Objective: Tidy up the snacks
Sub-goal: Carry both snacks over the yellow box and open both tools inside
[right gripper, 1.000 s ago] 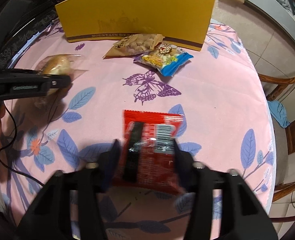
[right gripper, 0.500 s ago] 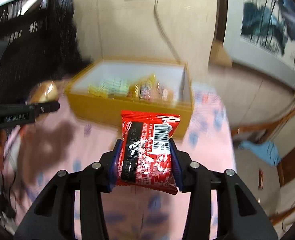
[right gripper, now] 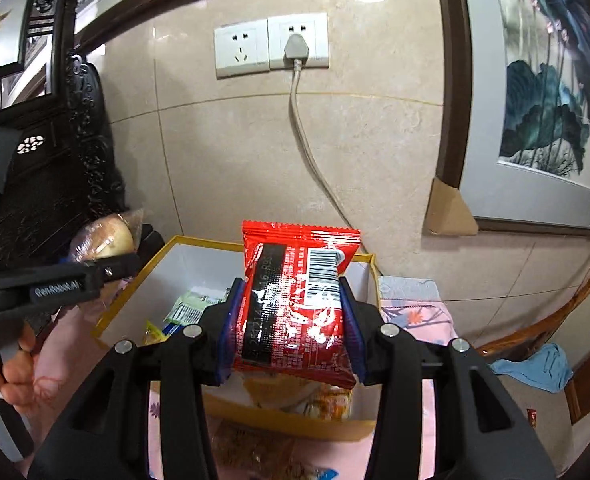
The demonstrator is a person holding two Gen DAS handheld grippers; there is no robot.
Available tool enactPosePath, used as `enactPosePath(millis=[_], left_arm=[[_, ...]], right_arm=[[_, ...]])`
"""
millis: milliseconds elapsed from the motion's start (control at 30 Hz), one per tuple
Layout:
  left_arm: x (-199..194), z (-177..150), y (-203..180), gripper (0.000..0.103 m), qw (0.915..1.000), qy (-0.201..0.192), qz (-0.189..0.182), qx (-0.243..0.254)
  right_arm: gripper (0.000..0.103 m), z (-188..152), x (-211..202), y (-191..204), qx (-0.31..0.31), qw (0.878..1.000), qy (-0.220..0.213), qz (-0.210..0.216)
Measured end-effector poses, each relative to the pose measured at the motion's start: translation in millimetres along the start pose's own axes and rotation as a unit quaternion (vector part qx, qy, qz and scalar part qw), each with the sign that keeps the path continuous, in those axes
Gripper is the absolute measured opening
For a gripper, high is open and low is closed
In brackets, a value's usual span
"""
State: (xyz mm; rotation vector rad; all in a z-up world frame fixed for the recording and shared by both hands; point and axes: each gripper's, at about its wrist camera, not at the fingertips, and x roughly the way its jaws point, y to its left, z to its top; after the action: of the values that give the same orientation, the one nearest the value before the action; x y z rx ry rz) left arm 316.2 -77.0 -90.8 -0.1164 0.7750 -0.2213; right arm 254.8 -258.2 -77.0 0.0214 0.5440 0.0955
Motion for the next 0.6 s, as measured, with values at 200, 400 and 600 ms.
enactPosePath(millis=[200, 400, 600], left_arm=[[35.7, -4.3, 14.7, 0.094, 0.9938, 0.045, 0.094, -0.037], [-7.3, -38.9, 15.8, 0.101, 0.9969, 0.022, 0.076, -0.001], [-22.9, -93.2, 13.3, 0.101, 0.9964, 0.068, 0.048, 0.017]], right_arm=[[0.064, -12.7, 36.2, 5.9, -0.034, 0.997, 0.06, -0.018], [0.066, -52.1, -9.5, -17.7, 0.011, 0.998, 0.054, 0.008], [0.066, -108.2, -34.6, -23.0, -0.029, 0.992, 0.118, 0.043]])
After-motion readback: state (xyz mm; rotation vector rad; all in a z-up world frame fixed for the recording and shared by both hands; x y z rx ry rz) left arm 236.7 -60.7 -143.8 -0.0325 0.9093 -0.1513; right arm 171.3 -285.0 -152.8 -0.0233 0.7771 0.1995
